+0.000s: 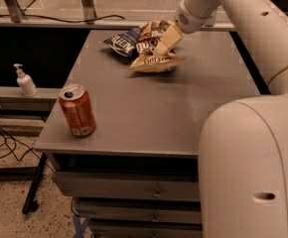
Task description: Move brown chip bag near blue chip bag
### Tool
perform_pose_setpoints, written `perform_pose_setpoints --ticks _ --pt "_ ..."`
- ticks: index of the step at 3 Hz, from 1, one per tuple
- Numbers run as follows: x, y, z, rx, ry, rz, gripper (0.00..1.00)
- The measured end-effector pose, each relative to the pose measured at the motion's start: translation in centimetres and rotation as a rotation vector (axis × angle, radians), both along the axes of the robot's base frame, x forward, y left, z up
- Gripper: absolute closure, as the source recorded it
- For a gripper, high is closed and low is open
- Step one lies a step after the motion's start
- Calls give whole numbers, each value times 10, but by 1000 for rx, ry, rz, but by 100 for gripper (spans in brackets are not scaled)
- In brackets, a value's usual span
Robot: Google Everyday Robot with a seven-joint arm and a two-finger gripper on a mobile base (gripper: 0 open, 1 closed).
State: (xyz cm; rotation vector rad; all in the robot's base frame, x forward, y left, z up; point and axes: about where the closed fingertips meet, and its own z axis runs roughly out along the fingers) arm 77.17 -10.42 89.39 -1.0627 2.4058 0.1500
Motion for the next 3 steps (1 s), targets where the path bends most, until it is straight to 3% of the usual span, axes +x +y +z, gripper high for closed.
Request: perform_pose_setpoints --ticks 1,3 --pt "-23 -44 18 16 -59 13 0" --pt "-86 -139 68 108 -231 130 0"
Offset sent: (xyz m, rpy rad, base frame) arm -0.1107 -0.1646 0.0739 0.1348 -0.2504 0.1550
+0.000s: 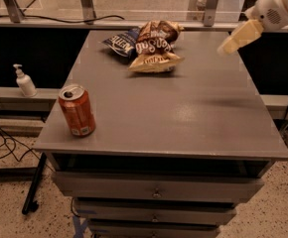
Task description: Move brown chip bag near blue chip bag
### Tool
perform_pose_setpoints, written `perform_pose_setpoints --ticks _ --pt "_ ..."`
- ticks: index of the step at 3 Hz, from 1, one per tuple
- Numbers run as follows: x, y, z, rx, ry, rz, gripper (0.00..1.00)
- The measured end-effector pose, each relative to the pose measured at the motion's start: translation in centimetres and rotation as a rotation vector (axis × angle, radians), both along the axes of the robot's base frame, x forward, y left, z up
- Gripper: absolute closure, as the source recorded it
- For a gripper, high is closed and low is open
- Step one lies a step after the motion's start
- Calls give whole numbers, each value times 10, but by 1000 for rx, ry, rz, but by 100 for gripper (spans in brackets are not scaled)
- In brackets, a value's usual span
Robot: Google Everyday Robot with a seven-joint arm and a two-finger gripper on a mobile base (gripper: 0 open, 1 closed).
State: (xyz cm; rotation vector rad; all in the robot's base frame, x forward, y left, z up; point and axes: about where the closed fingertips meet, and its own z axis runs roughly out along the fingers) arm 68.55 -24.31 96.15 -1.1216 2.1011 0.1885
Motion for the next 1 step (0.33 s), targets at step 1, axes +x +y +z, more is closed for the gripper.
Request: perform_pose_setpoints --ticks 1 --pt "-8 -17 4 -15 -36 29 0"
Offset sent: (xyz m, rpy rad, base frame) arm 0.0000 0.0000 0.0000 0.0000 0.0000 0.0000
